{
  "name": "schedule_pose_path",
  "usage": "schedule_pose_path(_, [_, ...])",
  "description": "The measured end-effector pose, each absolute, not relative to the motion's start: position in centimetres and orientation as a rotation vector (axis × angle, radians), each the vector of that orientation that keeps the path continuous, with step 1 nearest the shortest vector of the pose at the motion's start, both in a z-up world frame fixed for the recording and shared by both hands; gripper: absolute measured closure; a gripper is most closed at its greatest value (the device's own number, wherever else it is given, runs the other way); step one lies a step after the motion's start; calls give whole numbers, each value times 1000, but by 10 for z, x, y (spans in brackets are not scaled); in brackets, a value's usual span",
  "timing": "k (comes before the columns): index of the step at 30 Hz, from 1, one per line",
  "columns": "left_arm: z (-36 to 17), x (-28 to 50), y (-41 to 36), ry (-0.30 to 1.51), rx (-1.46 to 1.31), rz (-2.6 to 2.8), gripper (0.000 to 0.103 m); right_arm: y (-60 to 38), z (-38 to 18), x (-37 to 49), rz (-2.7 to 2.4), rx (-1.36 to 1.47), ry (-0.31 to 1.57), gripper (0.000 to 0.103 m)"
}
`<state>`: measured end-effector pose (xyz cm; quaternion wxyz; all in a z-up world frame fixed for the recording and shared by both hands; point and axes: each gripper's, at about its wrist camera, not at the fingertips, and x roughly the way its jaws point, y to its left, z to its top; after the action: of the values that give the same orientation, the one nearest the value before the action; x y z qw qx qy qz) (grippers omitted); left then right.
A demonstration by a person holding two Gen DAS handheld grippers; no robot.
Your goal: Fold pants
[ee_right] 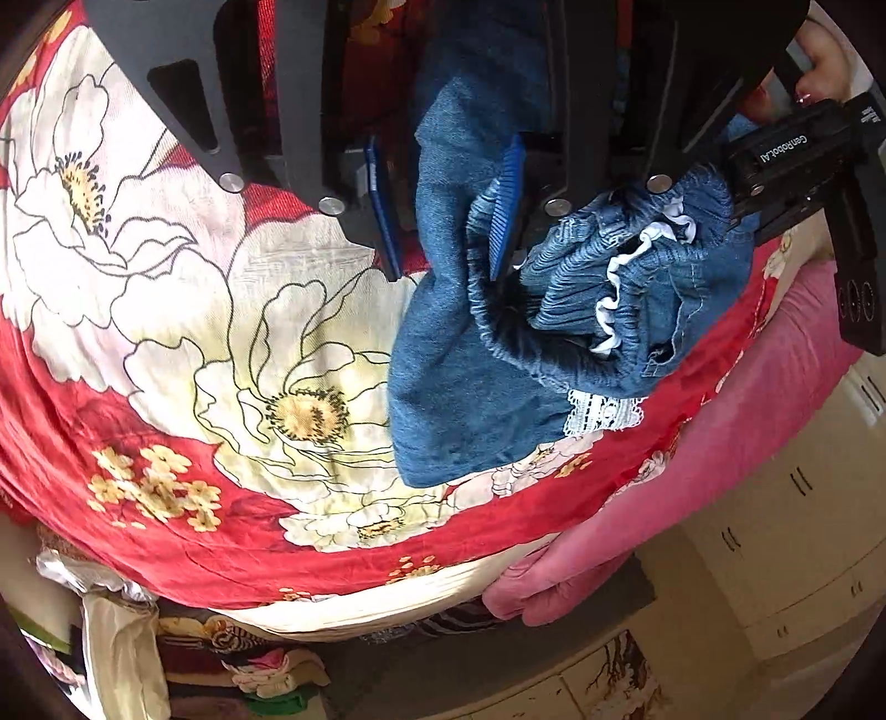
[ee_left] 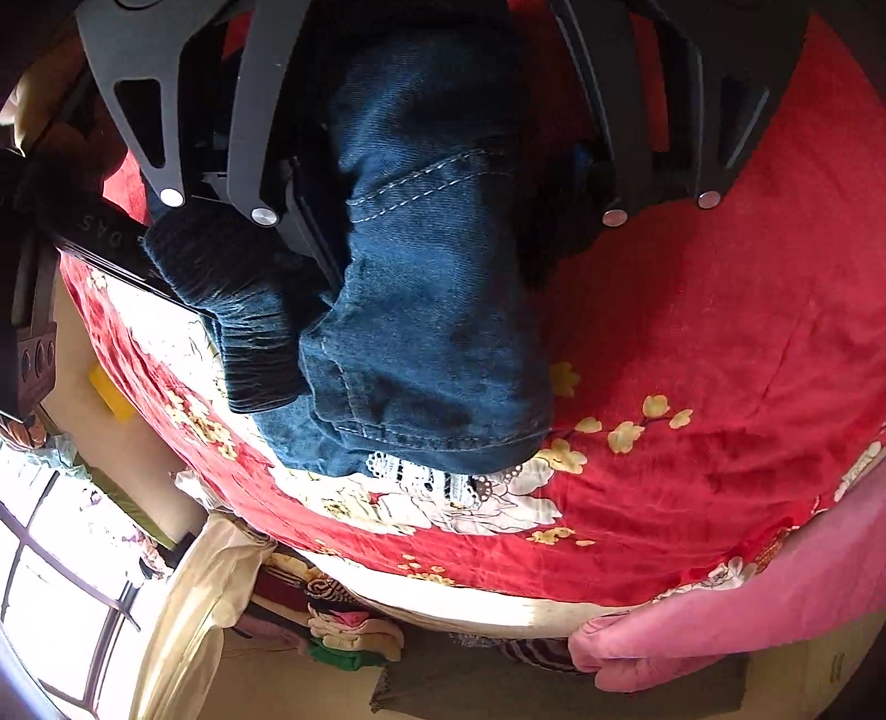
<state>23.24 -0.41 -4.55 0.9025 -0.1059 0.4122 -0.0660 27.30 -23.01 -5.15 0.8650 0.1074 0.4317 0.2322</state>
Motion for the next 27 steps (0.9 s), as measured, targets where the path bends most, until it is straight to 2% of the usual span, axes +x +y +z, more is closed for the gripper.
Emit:
schedule_pose_path(8, [-52, 231, -1, 848, -220, -121, 32, -232, -51, 268, 472, 213, 913, 64])
schedule_pose_path(12, [-45, 224, 3, 837, -232, -121, 22, -241, -37, 256, 460, 219, 885, 51])
schedule_pose_path(17, [-27, 206, 5, 811, -237, -115, 20, -258, -14, 234, 466, 256, 834, 42])
schedule_pose_path(19, [-17, 196, 4, 796, -225, -105, 15, -264, -4, 223, 459, 253, 814, 32])
schedule_pose_path(22, [-4, 179, 0, 771, -210, -115, 11, -271, 10, 205, 457, 255, 780, 25])
schedule_pose_path(27, [9, 148, -5, 758, -191, -117, 10, -277, 30, 171, 454, 224, 722, 12])
